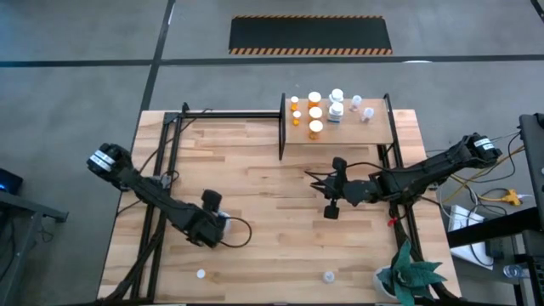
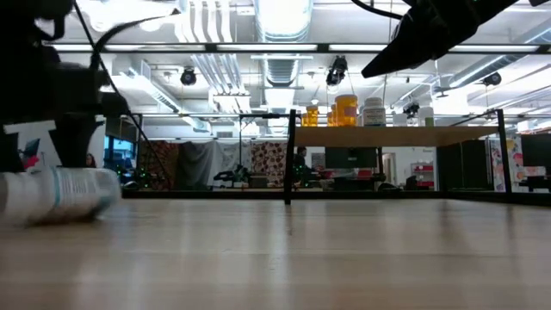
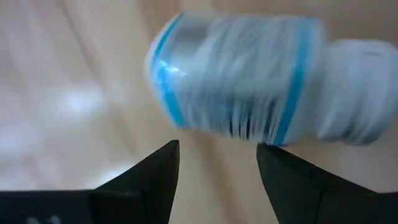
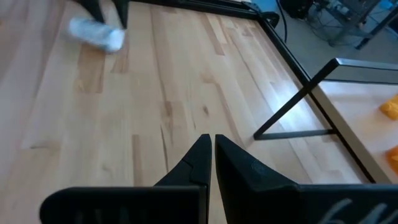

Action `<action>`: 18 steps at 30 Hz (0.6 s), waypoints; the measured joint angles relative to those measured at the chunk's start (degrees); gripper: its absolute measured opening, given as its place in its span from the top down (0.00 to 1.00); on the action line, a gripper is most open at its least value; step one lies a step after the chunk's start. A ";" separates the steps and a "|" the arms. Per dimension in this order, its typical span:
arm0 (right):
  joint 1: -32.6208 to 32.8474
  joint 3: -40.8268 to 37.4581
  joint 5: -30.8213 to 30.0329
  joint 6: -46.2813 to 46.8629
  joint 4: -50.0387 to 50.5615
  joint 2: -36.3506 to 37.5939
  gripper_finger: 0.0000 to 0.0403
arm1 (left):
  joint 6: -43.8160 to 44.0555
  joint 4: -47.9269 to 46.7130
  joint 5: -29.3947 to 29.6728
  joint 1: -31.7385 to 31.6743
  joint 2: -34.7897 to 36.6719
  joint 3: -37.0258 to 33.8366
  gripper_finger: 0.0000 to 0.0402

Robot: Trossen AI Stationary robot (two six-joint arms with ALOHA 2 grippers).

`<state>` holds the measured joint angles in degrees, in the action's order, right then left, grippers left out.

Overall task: Pick and place medicine bottles onto shelf by color
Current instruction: Put the white pill bottle on the shelf aligned with the other white pill bottles

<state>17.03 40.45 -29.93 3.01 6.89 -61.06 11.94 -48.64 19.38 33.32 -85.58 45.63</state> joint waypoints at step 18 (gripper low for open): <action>0.94 0.82 12.77 2.65 -10.38 -8.03 0.89 | 19.50 22.59 4.58 3.92 6.93 -4.44 0.73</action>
<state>17.97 41.27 -17.16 5.67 -3.49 -69.09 31.43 -26.05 23.96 37.24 -78.65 41.19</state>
